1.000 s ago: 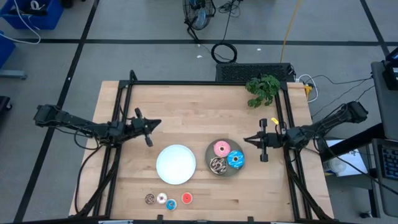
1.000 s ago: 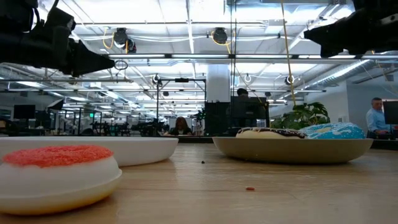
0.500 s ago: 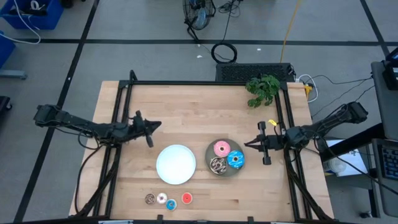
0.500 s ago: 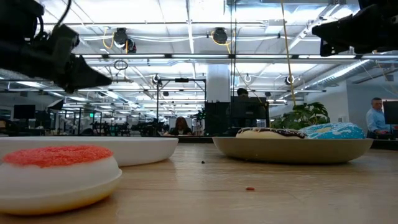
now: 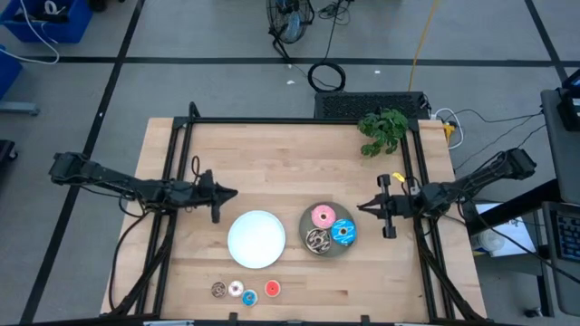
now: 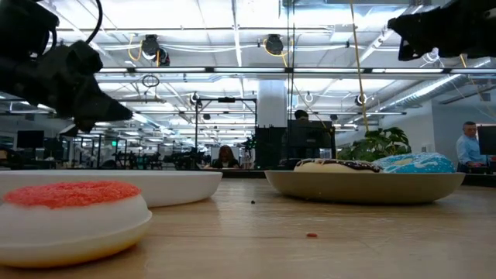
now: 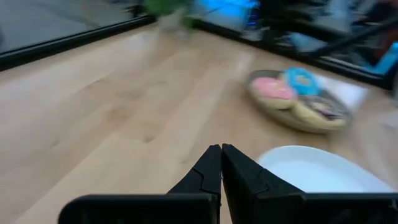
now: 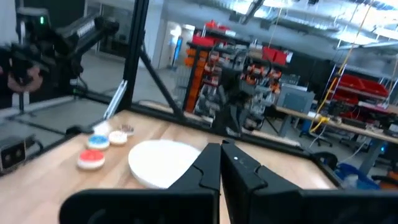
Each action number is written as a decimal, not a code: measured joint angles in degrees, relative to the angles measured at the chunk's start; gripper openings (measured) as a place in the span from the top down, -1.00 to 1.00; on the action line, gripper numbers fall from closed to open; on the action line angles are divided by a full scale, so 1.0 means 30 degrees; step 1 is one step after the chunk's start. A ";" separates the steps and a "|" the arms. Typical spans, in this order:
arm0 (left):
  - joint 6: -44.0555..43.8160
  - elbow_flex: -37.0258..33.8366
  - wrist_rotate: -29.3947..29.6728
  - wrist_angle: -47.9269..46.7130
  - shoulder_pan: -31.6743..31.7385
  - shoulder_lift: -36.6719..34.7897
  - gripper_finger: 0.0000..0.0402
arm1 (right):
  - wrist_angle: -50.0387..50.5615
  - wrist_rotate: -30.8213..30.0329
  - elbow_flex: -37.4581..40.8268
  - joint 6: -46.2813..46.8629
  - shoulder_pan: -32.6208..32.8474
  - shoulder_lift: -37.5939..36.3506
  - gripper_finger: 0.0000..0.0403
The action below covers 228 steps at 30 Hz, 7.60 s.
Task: Pick & Place donuts
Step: Put the small brown donut on the white plate
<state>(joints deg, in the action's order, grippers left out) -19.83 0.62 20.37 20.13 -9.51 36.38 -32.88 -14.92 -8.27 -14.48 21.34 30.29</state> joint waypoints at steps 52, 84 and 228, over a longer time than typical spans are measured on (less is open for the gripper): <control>-1.5744 2.6148 -0.3762 -2.7665 -1.3838 2.2569 0.06 | -0.3968 0.1574 0.2171 0.0032 0.0044 -0.0056 1.00; -1.5300 2.6004 -0.3807 -2.7442 -1.4820 2.4268 0.05 | -0.4262 0.1562 0.2171 -0.0423 0.0044 -0.0067 1.00; 0.0953 2.3074 -0.5989 -2.1962 -0.0208 2.2235 0.86 | -0.4576 0.1457 0.2173 -0.0459 0.0044 -0.0057 1.00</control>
<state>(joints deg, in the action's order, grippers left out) -16.97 69.84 2.40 -45.76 -10.14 103.09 -46.61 -10.55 -1.75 -15.86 21.47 30.12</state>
